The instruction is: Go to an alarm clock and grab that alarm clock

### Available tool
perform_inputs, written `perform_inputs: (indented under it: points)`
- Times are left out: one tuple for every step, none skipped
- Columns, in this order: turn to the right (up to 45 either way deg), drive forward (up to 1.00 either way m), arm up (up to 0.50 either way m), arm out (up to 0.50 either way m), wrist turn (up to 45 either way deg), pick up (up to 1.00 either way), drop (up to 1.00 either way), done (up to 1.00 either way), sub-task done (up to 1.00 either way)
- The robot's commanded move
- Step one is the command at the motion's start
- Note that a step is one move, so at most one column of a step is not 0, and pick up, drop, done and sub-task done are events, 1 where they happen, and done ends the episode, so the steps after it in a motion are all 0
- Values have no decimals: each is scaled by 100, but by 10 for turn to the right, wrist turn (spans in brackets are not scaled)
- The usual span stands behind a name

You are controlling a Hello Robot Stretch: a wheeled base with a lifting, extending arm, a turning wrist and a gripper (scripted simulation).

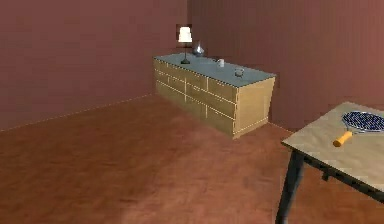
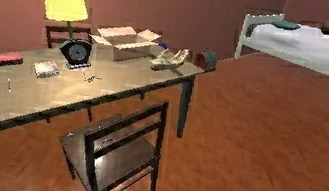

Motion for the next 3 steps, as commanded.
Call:
perform_inputs:
  points:
    - [0,40,0,0,0,0,0,0,0]
    - [450,0,0,0,0,0,0,0,0]
    - [150,0,0,0,0,0,0,0,0]
